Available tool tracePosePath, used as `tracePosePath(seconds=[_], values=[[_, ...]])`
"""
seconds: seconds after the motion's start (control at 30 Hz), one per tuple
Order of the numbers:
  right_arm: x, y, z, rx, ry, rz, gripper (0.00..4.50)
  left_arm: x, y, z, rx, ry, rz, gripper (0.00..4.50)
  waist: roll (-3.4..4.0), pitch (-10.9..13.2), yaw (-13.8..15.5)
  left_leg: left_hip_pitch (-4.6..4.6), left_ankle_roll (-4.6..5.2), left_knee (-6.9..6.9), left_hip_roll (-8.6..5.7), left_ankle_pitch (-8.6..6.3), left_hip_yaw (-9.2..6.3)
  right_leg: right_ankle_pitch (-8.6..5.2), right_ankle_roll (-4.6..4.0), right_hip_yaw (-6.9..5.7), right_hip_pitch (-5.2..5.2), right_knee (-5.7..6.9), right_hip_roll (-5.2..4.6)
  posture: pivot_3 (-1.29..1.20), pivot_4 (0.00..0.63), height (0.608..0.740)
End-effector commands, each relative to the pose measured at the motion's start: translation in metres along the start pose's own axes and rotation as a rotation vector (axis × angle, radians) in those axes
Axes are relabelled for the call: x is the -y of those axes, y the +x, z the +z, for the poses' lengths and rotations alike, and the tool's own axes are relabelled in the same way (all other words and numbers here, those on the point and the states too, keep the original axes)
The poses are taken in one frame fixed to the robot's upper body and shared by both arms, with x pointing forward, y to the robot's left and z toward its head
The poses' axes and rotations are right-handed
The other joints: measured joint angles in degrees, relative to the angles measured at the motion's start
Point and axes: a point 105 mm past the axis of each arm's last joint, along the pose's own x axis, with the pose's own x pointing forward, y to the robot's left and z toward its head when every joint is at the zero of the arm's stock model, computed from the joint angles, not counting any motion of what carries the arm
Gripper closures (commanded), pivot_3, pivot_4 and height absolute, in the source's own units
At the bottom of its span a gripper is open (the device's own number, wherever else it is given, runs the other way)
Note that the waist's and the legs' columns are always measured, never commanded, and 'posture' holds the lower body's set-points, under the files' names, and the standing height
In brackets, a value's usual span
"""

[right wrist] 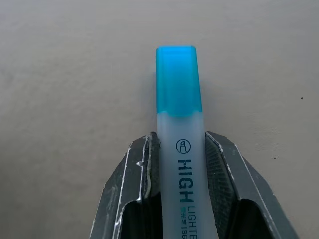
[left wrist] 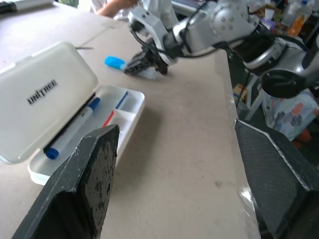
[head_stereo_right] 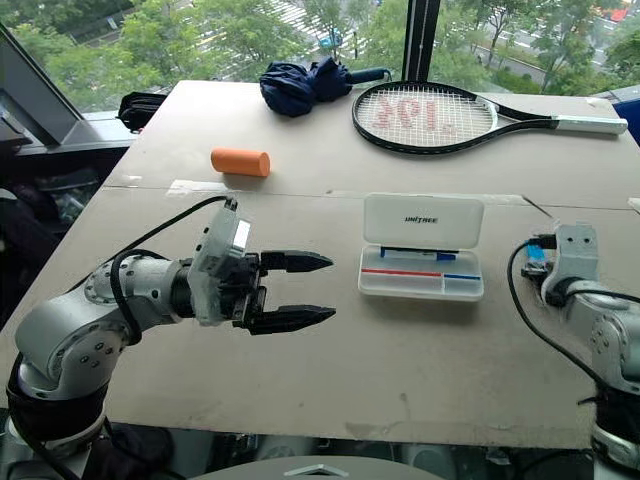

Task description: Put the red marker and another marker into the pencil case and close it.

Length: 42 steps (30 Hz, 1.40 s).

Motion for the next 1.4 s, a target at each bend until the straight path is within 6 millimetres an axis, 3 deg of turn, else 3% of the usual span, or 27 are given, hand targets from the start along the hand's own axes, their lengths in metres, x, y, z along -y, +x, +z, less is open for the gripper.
tracePosePath(seconds=[0.03, 0.13, 0.27, 0.47, 0.63, 0.8, 1.07, 1.13, 1.17, 1.23, 1.4], values=[[-0.057, -0.040, 0.050, 0.216, -0.378, 0.443, 3.88, 0.010, -0.016, 0.011, 0.035, 0.004, -0.051, 0.78, 0.15, 0.1, -1.5, 0.11, 0.01, -0.10, 0.04, 0.00, 0.12, 0.00, 0.01, 0.12, -0.02, -0.01, 0.00, 0.00, 0.150, 0.732], [-0.077, -0.051, 0.049, 0.210, -0.553, 0.656, 3.88, 0.018, -0.024, 0.008, 0.024, -0.011, -0.079, 0.78, 0.09, 0.1, -2.8, 0.34, 0.01, -0.11, 0.29, -0.01, 0.15, -0.01, -0.03, 0.18, 0.03, 0.07, 0.37, 0.00, 0.150, 0.732], [-0.125, -0.032, 0.068, 0.244, -0.770, 0.937, 3.88, 0.026, -0.033, 0.003, 0.000, -0.049, -0.071, 0.78, 0.00, 0.3, -3.4, 0.36, 0.00, -0.09, 0.67, -0.01, 0.30, 0.07, -0.15, 0.21, 0.00, 0.02, 0.51, 0.00, 0.150, 0.732], [-0.160, -0.005, 0.074, 0.226, -0.858, 1.051, 3.88, 0.033, -0.037, 0.000, -0.039, -0.035, -0.039, 0.78, -0.15, 0.3, -0.9, 0.10, -0.03, -0.09, 0.64, 0.00, 0.10, 0.10, -0.22, 0.01, -0.13, -0.02, 0.41, 0.00, 0.150, 0.732], [-0.173, -0.001, 0.062, 0.172, -0.893, 1.108, 3.88, 0.039, -0.053, -0.015, -0.071, -0.065, 0.030, 0.78, -0.16, 0.3, -0.8, -0.41, -0.31, -0.07, 0.46, 0.16, 0.25, 0.11, -0.19, 0.04, -0.64, -0.06, 0.05, 0.00, 0.150, 0.732], [-0.178, 0.007, 0.059, 0.158, -0.897, 1.109, 3.88, 0.039, -0.070, -0.028, -0.099, -0.096, 0.078, 0.78, -0.15, 0.3, -1.0, -0.62, -0.30, 0.02, 0.43, 0.15, 0.19, 0.13, -0.21, -0.03, -0.85, 0.09, 0.06, 0.00, 0.150, 0.732], [-0.172, 0.015, 0.058, 0.107, -0.889, 1.086, 3.88, 0.039, -0.070, -0.031, -0.095, -0.082, 0.075, 0.78, -0.15, 0.3, -1.1, -0.63, -0.16, 0.02, 0.35, 0.07, 0.12, 0.13, -0.21, -0.07, -0.85, 0.10, 0.04, 0.00, 0.150, 0.732], [-0.171, 0.013, 0.058, 0.101, -0.888, 1.093, 2.79, 0.039, -0.069, -0.031, -0.094, -0.079, 0.070, 0.78, -0.15, 0.3, -1.2, -0.63, -0.15, 0.02, 0.35, 0.07, 0.09, 0.13, -0.21, -0.10, -0.85, 0.11, 0.05, 0.00, 0.150, 0.732], [-0.170, 0.012, 0.058, 0.101, -0.889, 1.098, 2.65, 0.039, -0.069, -0.031, -0.093, -0.078, 0.068, 0.78, -0.15, 0.3, -1.2, -0.63, -0.15, 0.01, 0.35, 0.07, 0.09, 0.13, -0.21, -0.10, -0.85, 0.11, 0.05, 0.00, 0.150, 0.732], [-0.169, 0.007, 0.060, 0.114, -0.880, 1.103, 1.82, 0.039, -0.068, -0.030, -0.092, -0.074, 0.058, 0.78, -0.15, 0.3, -1.2, -0.63, -0.15, 0.01, 0.36, 0.07, 0.09, 0.13, -0.21, -0.10, -0.85, 0.10, 0.05, 0.00, 0.150, 0.732], [-0.155, -0.022, 0.077, 0.209, -0.703, 1.071, 1.82, 0.038, -0.061, -0.028, -0.082, -0.062, 0.026, 0.78, -0.16, 0.3, -0.9, -0.72, -0.13, 0.02, 0.34, 0.06, -0.04, 0.13, -0.21, -0.21, -0.85, 0.10, 0.01, 0.00, 0.150, 0.732]])
